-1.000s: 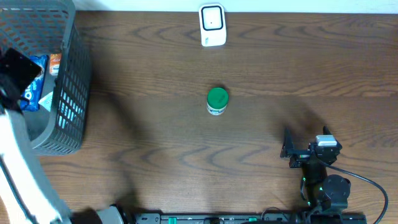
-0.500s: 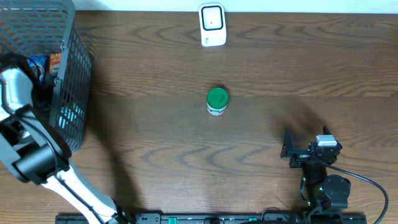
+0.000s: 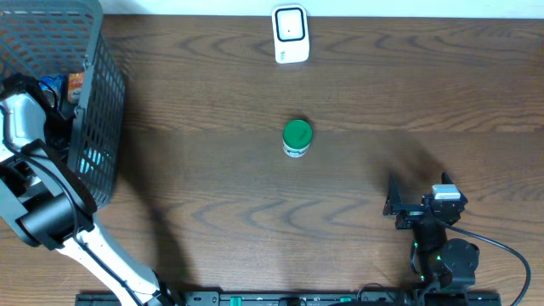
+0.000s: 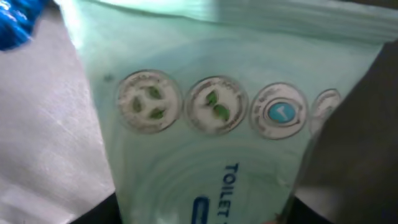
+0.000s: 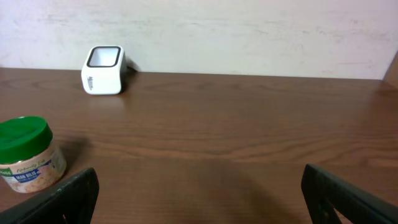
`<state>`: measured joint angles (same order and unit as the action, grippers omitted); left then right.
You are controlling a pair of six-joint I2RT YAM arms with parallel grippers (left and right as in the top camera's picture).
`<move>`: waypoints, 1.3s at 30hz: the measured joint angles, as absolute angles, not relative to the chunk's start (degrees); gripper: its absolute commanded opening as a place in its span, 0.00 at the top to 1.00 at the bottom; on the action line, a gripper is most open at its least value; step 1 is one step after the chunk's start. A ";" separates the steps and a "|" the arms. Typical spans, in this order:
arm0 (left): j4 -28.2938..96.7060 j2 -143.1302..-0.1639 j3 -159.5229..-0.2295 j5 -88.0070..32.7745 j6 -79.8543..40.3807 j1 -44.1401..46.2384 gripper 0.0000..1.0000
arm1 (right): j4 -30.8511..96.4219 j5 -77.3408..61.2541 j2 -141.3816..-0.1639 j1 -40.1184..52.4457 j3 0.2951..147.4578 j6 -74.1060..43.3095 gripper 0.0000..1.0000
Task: Scan the item barcode
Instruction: 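Grasp the light-green wipes pack in the basket with the left gripper, then place the wipes pack left of the jar with the left gripper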
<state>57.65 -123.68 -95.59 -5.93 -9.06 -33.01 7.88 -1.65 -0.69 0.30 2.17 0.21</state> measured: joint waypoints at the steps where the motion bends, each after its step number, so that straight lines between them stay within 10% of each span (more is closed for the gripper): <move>1: 58.43 -123.70 -95.61 -6.13 -8.95 -33.01 0.60 | 7.90 -1.67 -0.69 0.30 2.17 0.21 0.01; 12: 71.99 -122.58 -105.69 -7.60 -9.15 -34.06 0.60 | 7.90 -1.67 -0.69 0.30 2.17 0.21 0.01; 21: 73.12 -93.34 -120.05 -7.81 -15.86 -34.98 0.60 | 7.88 -1.67 -0.69 0.30 2.17 0.21 0.01; 39: 73.67 -88.09 -115.28 -9.19 -18.44 5.98 0.60 | 7.90 -1.65 -0.69 0.30 2.17 0.21 0.01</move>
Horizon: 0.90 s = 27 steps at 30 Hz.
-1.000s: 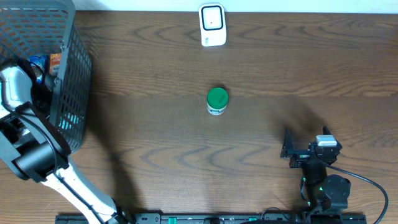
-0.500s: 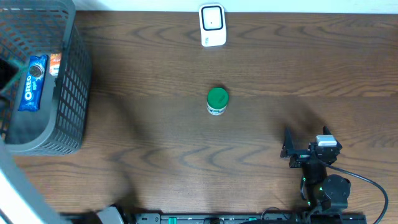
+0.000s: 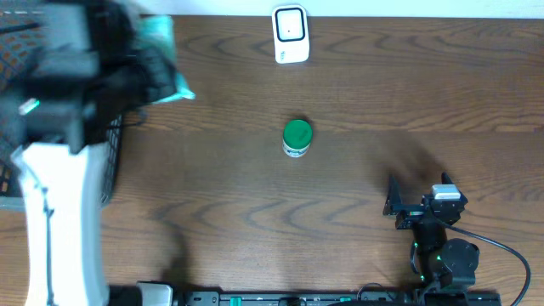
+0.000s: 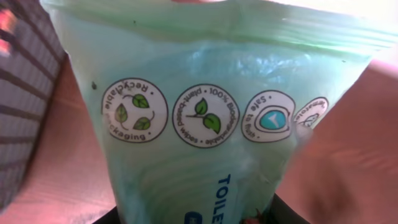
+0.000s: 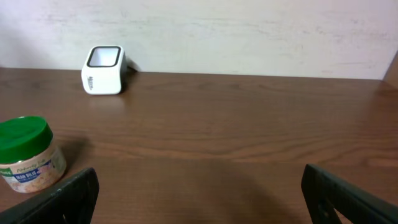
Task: Scan the item barcode
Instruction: 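Place the wipes pack left of the jar with the left gripper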
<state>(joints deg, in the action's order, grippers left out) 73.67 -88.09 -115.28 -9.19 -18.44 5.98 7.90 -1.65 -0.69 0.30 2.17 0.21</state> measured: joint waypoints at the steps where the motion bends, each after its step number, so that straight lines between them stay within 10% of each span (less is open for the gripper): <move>1: 73.67 -89.67 -114.32 -8.38 -18.44 7.31 0.60 | 7.88 -1.65 -0.69 0.30 2.17 0.21 0.01; 27: 58.65 -114.74 -90.83 -8.08 -18.35 11.16 0.60 | 7.90 -1.65 -0.69 0.30 2.17 0.21 0.01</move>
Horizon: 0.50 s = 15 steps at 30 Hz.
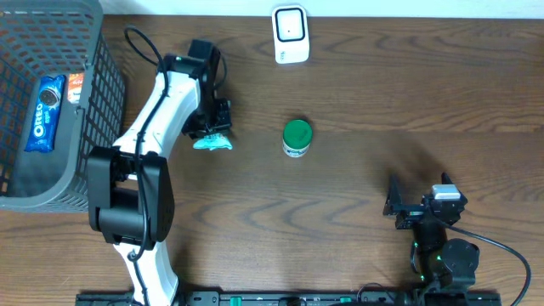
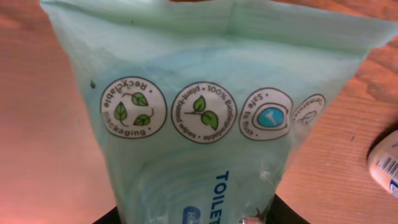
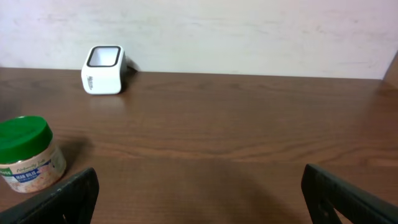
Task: Scan the item barcode
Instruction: 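Place the wipes pack left of the jar with the left gripper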
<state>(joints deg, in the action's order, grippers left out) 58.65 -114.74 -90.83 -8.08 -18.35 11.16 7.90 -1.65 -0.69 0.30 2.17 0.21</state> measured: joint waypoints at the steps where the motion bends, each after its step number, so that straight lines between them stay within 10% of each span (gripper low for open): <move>1: 57.04 -114.74 -89.73 -8.99 -18.22 11.27 0.60 | 7.88 -1.65 -0.69 0.30 2.17 0.21 0.01; 15: 41.87 -114.74 -80.27 -12.05 -18.61 20.97 0.59 | 7.90 -1.65 -0.69 0.30 2.17 0.21 0.01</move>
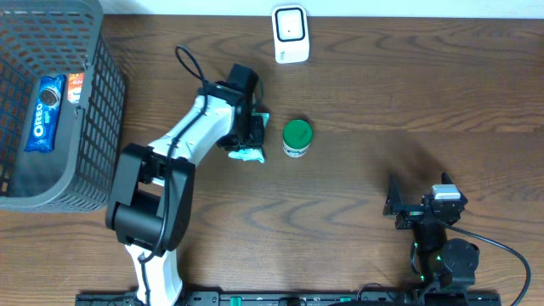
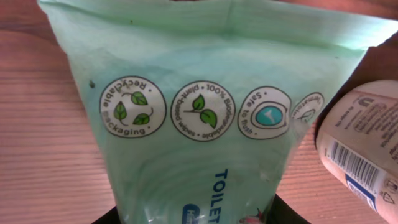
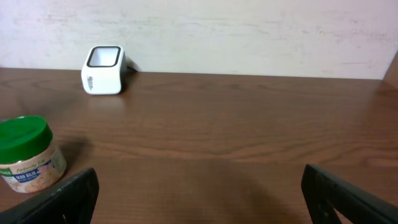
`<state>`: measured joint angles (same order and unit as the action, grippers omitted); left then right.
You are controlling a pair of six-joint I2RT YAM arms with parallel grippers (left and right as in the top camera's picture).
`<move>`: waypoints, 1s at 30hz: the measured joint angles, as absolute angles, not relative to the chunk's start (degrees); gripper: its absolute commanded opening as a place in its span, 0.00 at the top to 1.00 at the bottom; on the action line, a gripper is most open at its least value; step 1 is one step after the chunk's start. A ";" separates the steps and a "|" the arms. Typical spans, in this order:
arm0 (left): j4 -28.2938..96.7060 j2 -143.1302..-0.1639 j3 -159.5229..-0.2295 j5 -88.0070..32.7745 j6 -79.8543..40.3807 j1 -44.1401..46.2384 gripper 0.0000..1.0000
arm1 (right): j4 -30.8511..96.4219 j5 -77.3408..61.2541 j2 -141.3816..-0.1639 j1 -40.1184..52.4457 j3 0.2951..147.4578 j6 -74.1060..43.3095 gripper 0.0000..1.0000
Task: Scan the item barcode
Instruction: 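Place the wipes pack left of the jar with the left gripper, then move the left gripper back into the basket toward the Oreo pack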
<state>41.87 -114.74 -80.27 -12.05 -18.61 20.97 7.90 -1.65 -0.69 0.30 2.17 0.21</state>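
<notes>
A pale green plastic packet (image 2: 199, 106) printed with round eco badges and the word TOILET fills the left wrist view. My left gripper (image 1: 249, 136) is shut on it, low over the table's middle, and the packet's end (image 1: 249, 155) sticks out toward the near side. Just to its right stands a small jar with a green lid (image 1: 297, 138); a barcode shows on the jar's label (image 2: 360, 152). The white scanner (image 1: 290, 34) stands at the far edge. My right gripper (image 3: 199, 199) is open at the near right, holding nothing.
A grey wire basket (image 1: 93, 102) fills the far left corner, with an Oreo pack (image 1: 44, 100) and an orange item inside. The jar (image 3: 28, 154) and the scanner (image 3: 104, 70) also appear to the left in the right wrist view.
My left gripper, still shut on the green packet, has moved right across the table and now sits right beside the green-lidded jar. The right arm has not moved.
My left gripper was down in the basket with the green packet in front of its camera. Then it held the packet high over the basket's right rim, then over the table left of the jar, and now beside the jar. The right arm stayed still.
</notes>
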 measured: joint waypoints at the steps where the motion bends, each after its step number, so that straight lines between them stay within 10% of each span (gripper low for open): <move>1: 41.52 -114.74 -79.94 -11.57 -19.09 21.54 0.59 | 7.90 -1.65 -0.69 0.30 2.17 0.21 0.01; 7: 39.55 -114.78 -77.87 -9.74 -20.21 22.61 0.54 | 7.90 -1.65 -0.69 0.30 2.17 0.21 0.01; 15: 38.96 -114.78 -76.29 -8.62 -20.86 22.59 0.05 | 7.90 -1.67 -0.69 0.30 2.17 0.21 0.01; 30: 55.92 -91.55 -95.02 0.45 -14.98 16.27 0.02 | 7.90 -1.67 -0.69 0.30 2.17 0.21 0.01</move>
